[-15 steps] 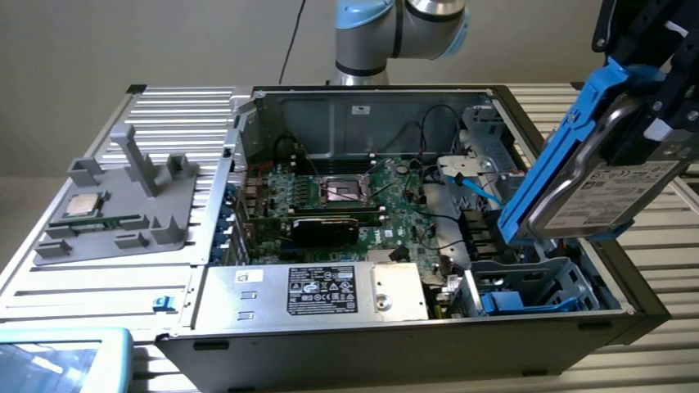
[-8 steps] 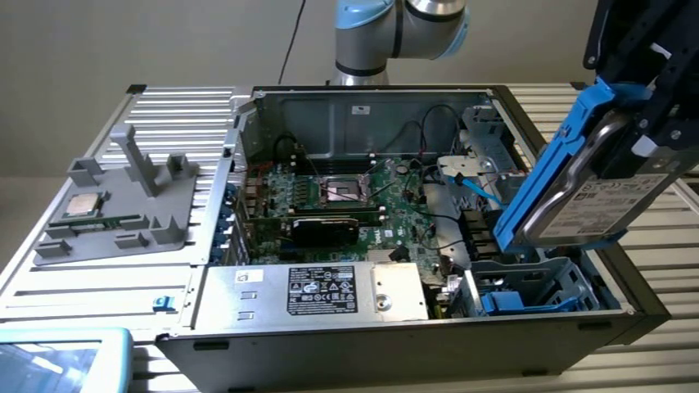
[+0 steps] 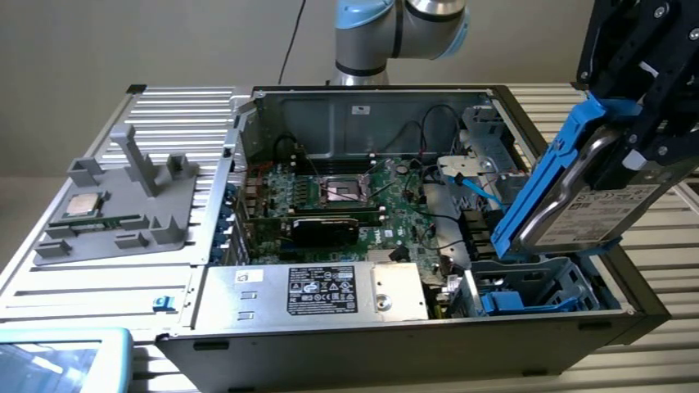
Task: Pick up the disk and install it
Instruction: 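Insert the disk into the insertion slot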
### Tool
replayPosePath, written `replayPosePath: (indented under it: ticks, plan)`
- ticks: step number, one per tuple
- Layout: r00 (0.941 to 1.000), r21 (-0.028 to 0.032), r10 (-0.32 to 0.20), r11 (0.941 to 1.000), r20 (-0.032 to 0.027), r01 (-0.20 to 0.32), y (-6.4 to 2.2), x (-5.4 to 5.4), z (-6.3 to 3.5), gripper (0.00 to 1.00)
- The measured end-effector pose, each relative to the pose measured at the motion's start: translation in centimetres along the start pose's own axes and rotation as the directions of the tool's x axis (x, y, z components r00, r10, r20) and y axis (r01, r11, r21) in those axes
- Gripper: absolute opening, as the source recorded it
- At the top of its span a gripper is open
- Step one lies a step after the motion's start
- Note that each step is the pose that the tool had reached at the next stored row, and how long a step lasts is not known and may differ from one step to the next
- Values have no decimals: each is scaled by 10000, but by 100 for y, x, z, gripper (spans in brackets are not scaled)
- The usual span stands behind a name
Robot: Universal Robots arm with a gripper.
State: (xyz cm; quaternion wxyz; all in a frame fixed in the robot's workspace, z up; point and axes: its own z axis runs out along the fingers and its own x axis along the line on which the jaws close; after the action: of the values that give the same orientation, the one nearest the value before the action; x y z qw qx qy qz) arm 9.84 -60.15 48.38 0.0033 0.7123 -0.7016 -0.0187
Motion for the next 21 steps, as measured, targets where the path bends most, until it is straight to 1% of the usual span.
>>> replayPosePath:
  ticks: [6, 12, 15, 19, 21]
  plan:
    - [10000, 1, -1, 10000, -6, 1, -1, 0, 14, 37]
    - [10000, 23, 6, 10000, -53, -6, 1, 2, 87, 37]
    - [10000, 33, 10, 10000, -96, -9, 4, 2, 125, 37]
    - [9998, 50, 20, 10000, -187, -19, 8, -10, 167, 37]
    - [9998, 58, 25, 10000, -214, -24, 8, -26, 186, 37]
